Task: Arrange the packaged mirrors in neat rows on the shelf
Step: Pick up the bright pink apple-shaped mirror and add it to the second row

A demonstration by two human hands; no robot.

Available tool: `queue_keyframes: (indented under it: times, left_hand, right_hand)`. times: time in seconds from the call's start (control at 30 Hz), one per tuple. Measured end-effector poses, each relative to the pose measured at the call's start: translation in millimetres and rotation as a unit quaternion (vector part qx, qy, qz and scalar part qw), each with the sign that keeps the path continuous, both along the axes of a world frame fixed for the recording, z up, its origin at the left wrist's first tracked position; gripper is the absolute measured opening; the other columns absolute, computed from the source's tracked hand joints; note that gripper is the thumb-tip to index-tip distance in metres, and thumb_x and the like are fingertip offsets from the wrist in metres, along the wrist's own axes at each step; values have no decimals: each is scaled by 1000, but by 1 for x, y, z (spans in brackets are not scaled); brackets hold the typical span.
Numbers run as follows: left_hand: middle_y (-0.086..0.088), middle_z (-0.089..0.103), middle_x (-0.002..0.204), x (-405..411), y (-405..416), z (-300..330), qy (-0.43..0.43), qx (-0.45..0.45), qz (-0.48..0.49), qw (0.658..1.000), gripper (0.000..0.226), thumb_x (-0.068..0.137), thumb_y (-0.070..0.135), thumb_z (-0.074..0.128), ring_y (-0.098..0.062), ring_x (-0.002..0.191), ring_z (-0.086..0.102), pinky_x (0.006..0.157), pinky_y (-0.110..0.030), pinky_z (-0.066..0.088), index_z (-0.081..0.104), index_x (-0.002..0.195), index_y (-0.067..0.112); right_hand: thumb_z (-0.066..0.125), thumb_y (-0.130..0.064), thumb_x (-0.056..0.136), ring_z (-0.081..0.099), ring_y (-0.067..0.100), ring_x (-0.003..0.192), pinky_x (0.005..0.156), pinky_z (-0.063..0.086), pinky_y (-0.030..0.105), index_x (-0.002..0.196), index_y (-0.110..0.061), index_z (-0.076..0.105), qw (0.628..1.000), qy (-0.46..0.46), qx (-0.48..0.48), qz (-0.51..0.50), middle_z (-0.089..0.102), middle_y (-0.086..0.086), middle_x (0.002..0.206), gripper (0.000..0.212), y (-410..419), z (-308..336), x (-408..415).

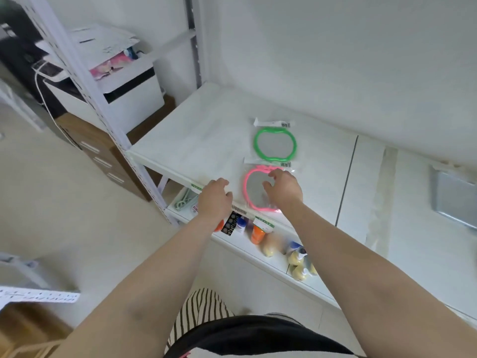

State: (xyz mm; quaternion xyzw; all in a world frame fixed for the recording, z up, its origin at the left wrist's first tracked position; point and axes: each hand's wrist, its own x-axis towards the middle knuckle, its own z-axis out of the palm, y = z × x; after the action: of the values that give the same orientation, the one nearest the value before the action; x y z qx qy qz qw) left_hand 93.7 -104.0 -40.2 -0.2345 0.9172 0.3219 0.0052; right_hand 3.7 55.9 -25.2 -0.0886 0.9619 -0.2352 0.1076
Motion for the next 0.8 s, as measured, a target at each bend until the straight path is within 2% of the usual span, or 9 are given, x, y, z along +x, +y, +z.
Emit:
queue_keyframes:
  times: [0.2, 0.33, 0.47, 0.53, 0.6, 0.63, 0.7, 0.8]
  left_hand:
    - [-11, 56, 129, -58, -24, -7, -16, 31, -25, 999, 39, 91, 18, 51, -30, 117, 53, 100, -38, 43, 52, 130, 13]
    - [-11, 53, 133, -99, -37, -12, -48, 68, -86, 993, 43, 92, 20, 53, -27, 121, 52, 100, -33, 42, 49, 133, 11]
    - [-11, 57, 132, -128, -52, -18, -120, 114, -161, 973, 48, 91, 28, 57, -28, 121, 55, 100, -33, 44, 48, 134, 8]
    - [-10, 63, 120, -136, -56, -18, -148, 124, -195, 962, 38, 90, 34, 58, -27, 111, 60, 94, -33, 46, 57, 120, 11]
    - [-13, 67, 95, -141, -56, -18, -164, 147, -227, 949, 16, 89, 34, 58, -29, 89, 64, 80, -33, 49, 62, 84, 18]
    - [-16, 68, 88, -141, -54, -20, -171, 160, -240, 942, 18, 88, 29, 60, -31, 83, 66, 74, -33, 49, 60, 75, 17]
    - [-17, 71, 93, -139, -50, -21, -182, 191, -246, 933, 6, 85, 20, 62, -33, 87, 69, 75, -35, 52, 62, 86, 14]
    - [-9, 66, 106, -130, -42, -26, -186, 205, -239, 931, 28, 84, 15, 63, -29, 96, 65, 78, -31, 50, 54, 110, 12]
  right_hand:
    - [54, -28, 90, 55, 25, 118, 91, 50, 39, 128, -18, 56, 999, 4, 9, -49, 58, 5, 128, 39, -8, -4, -37]
    - [55, -29, 90, 54, 28, 117, 91, 50, 40, 130, -18, 54, 989, -5, 30, -146, 56, 9, 126, 41, -8, -8, -58]
    - [57, -38, 89, 52, 30, 116, 92, 49, 41, 129, -15, 52, 957, -53, 75, -275, 55, 11, 123, 47, -19, -19, -54]
    - [59, -43, 87, 48, 30, 120, 95, 44, 40, 131, -15, 48, 936, -78, 87, -333, 52, 11, 127, 53, -28, -25, -46]
    - [62, -45, 85, 46, 31, 124, 97, 41, 41, 133, -15, 44, 912, -96, 81, -391, 50, 11, 129, 60, -36, -26, -33]
    - [63, -44, 84, 45, 30, 124, 97, 40, 41, 134, -15, 42, 899, -105, 78, -418, 50, 11, 130, 61, -39, -27, -26]
    - [63, -39, 83, 45, 30, 124, 98, 39, 41, 135, -15, 41, 877, -124, 73, -459, 49, 10, 130, 62, -45, -27, -11]
    - [61, -25, 80, 45, 31, 122, 98, 41, 41, 133, -14, 44, 852, -124, 25, -508, 48, 11, 129, 57, -54, -31, 12]
